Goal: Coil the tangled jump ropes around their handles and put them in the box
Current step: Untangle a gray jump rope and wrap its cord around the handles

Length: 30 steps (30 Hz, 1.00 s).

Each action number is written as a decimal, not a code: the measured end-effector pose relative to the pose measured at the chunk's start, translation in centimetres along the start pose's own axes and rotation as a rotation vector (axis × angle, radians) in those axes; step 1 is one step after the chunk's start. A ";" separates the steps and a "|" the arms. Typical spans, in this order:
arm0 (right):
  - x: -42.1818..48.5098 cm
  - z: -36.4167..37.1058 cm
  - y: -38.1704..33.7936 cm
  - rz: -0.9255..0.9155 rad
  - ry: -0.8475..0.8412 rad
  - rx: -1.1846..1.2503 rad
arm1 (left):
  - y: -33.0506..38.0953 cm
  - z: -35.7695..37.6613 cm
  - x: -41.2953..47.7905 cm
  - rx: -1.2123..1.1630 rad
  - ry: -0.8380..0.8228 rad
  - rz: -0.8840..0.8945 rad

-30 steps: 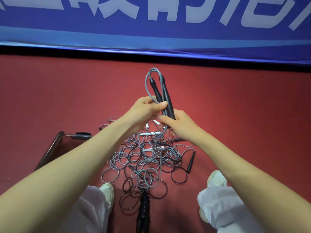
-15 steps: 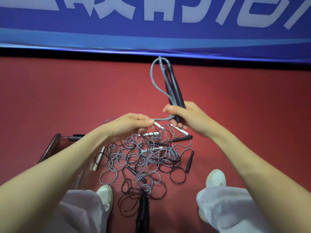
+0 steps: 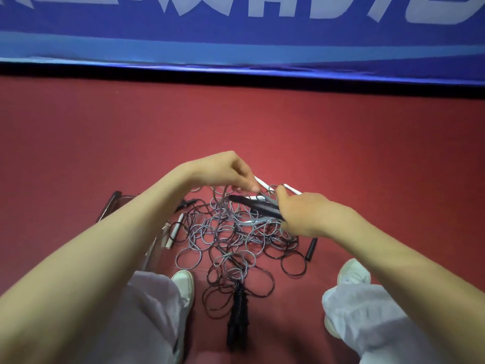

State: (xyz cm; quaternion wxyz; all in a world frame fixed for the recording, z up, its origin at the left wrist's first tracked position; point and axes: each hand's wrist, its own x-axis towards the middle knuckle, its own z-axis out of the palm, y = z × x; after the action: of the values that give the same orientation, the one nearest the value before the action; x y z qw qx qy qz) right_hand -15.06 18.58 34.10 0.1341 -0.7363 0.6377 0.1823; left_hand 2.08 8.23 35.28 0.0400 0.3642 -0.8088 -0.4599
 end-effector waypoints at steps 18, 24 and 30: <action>1.9 -2.6 3.9 0.283 0.546 0.339 | 1.3 3.9 1.6 -0.730 0.186 0.026; 2.0 -2.7 2.9 0.256 0.561 0.353 | 2.5 4.3 1.5 -0.949 0.113 -0.048; 1.9 -2.7 2.9 0.217 0.603 0.240 | 2.4 3.6 1.1 -0.783 0.039 0.009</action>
State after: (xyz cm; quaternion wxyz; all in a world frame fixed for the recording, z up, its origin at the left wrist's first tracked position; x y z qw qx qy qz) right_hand -17.45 15.27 35.81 0.0053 -0.6641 0.7400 -0.1067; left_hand -1.49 10.88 34.80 0.1933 0.3263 -0.5728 -0.7267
